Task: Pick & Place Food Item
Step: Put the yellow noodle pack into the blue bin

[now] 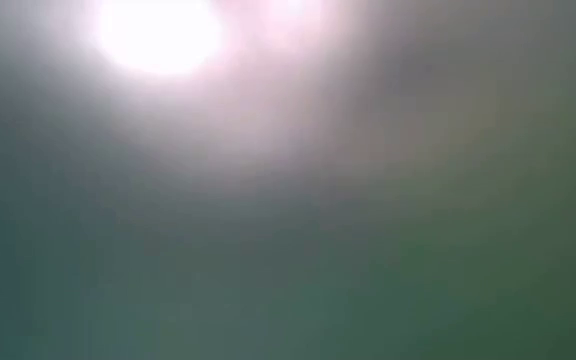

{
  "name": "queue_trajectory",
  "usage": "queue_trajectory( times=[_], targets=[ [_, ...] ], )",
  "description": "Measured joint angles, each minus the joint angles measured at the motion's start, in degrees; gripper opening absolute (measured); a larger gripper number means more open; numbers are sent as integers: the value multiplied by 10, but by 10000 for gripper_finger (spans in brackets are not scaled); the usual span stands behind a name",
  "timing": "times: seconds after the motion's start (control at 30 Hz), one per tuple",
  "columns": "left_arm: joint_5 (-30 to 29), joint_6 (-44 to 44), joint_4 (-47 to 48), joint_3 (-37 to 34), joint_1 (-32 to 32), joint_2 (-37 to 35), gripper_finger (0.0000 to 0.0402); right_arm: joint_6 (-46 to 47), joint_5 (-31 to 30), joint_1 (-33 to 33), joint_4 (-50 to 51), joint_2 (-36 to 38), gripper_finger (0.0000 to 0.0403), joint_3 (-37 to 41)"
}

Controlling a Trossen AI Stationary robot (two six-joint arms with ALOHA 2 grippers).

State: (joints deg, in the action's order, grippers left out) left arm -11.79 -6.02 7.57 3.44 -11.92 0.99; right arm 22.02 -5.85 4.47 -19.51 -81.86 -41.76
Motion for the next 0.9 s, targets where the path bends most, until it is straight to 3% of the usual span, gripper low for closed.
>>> queue_trajectory(
  times=[0.43, 0.67, 0.9],
  targets=[
    [0, 0, 0, 0, 0, 0, 0, -15, -102, -100, 228, 173, 8, -22],
    [0, 0, 0, 0, 0, 0, 0, 9, -84, -161, 405, 242, 8, -87],
    [0, 0, 0, 0, 0, 0, 0, 80, -64, -234, 578, 251, 8, -179]
  ],
)
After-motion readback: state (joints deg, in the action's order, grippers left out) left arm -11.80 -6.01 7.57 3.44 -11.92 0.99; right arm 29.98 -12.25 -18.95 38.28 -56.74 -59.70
